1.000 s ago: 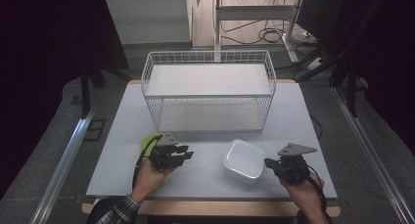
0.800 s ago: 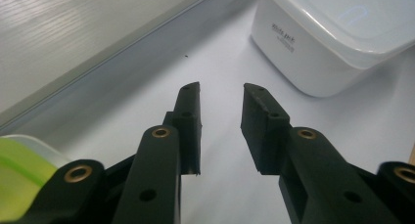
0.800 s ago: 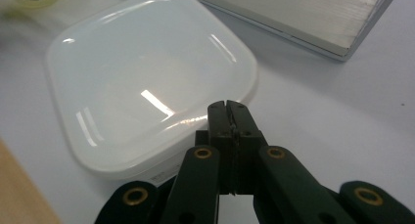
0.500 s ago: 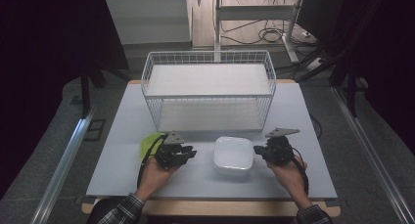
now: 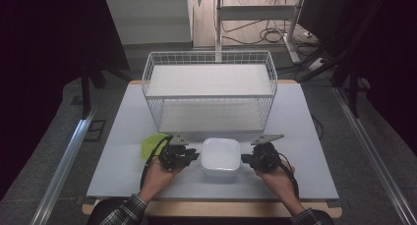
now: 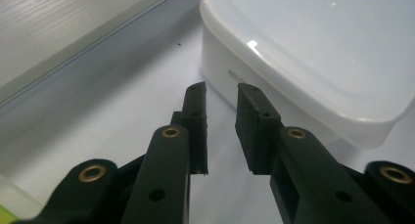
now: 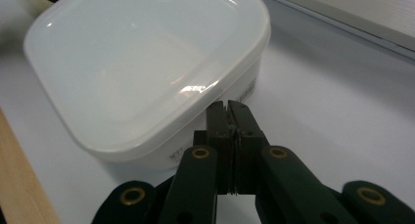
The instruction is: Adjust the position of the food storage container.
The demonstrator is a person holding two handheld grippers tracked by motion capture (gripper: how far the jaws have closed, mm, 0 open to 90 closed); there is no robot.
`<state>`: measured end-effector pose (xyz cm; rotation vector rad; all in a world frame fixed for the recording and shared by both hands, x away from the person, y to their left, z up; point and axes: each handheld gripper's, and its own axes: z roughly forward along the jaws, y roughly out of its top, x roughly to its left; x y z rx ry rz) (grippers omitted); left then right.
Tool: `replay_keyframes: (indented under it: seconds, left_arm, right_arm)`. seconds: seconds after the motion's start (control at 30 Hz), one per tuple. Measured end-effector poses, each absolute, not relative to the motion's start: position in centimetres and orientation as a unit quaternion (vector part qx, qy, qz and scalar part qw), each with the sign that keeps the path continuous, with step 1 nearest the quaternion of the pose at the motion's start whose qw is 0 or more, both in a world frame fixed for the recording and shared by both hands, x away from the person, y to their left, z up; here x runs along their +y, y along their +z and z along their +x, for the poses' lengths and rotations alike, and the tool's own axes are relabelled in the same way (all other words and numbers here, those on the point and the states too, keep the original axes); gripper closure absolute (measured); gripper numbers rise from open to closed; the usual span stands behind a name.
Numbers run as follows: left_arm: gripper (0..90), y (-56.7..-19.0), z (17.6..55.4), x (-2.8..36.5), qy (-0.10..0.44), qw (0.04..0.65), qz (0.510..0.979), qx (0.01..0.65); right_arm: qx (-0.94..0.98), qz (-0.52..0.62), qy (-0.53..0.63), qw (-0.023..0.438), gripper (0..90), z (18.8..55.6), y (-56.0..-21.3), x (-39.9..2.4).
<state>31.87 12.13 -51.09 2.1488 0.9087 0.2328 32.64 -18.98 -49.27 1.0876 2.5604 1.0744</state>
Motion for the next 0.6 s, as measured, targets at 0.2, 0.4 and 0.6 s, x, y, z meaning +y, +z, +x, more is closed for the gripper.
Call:
replay_keyframes:
  seconds: [0.2, 0.4, 0.6]
  left_arm:
    - [67.5, -50.8, 31.0, 13.3, 0.105, 0.385, 0.842, 0.362]
    - [45.9, -50.1, 30.3, 14.5, 0.122, 0.412, 0.829, 0.357]
    - [26.4, -50.3, 29.8, 15.0, 0.117, 0.417, 0.821, 0.371]
  right_arm:
    - [0.857, 0.358, 0.357, 0.101, 79.0, 32.4, -49.0, -19.5]
    - [0.846, 0.356, 0.378, 0.12, 54.4, 31.7, -48.5, -21.0]
    - [0.842, 0.345, 0.396, 0.122, 26.9, 31.4, -48.7, -21.6]
